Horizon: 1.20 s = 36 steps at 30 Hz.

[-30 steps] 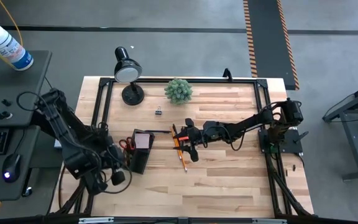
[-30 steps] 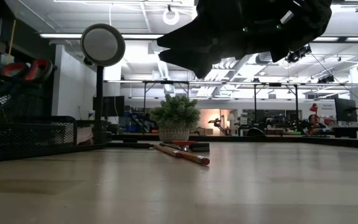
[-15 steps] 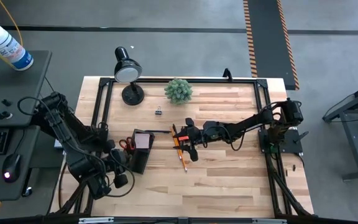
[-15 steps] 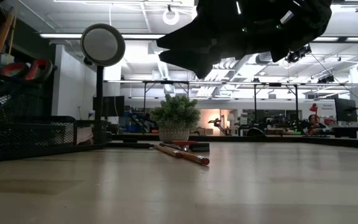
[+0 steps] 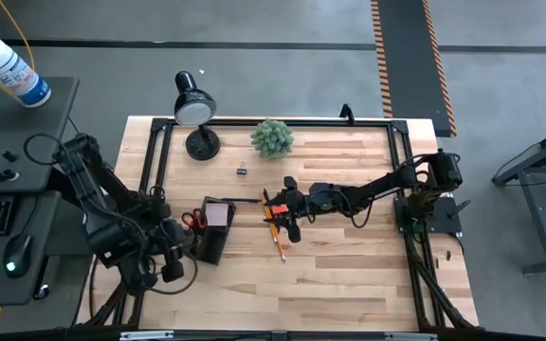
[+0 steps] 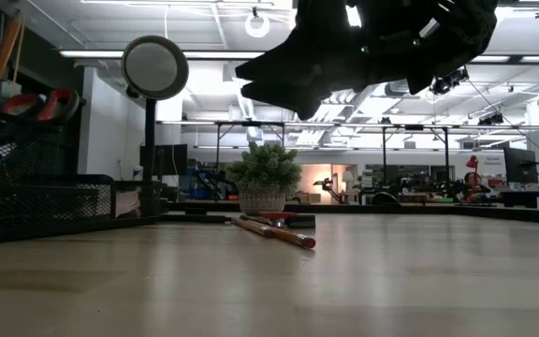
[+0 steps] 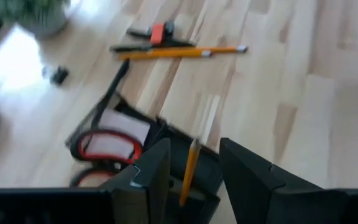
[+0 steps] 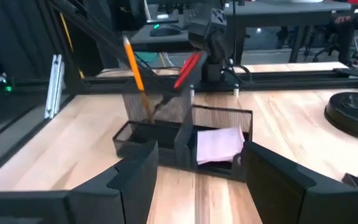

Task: Pick and place office supplies into organizer
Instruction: Put the orange eraser into the desk organizer

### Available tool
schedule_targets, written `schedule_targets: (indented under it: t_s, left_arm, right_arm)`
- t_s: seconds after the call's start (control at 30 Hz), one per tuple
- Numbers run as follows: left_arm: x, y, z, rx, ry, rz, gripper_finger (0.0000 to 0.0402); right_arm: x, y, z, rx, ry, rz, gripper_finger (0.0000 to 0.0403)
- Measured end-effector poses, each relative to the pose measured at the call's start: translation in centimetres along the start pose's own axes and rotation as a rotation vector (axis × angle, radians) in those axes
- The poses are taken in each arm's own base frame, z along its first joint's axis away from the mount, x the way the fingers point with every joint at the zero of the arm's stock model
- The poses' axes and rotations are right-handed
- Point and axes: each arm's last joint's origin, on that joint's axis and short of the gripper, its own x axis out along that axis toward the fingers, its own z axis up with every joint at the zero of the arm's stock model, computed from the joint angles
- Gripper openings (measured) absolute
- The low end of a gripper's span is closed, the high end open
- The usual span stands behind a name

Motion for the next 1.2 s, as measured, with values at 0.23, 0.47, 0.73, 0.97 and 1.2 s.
schedule_targets:
  t_s: [0.23,0.47,0.73,0.97,1.2]
  left_arm:
    - [-1.6,0.7,1.8,0.131,-0.166,0.018,0.0128]
    - [-2.2,2.0,2.2,0.19,-0.276,0.102,0.0128]
    - [-2.1,2.9,3.1,0.175,-0.37,0.19,0.0129]
    - [0.0,4.2,5.0,0.07,-0.334,0.314,0.0129]
    - [1.6,4.0,4.8,0.068,-0.342,0.337,0.0129]
  right_arm:
    - [-0.3,-1.4,-1.7,-0.066,0.203,-0.013,0.022]
    - [-1.3,-5.0,-2.8,-0.04,0.332,0.172,0.022]
    - [-1.7,-7.0,-3.4,-0.053,0.362,0.189,0.022]
    - [0.1,-6.5,-4.3,-0.087,0.402,0.229,0.022]
    - [1.3,-7.1,-4.0,-0.118,0.432,0.233,0.022]
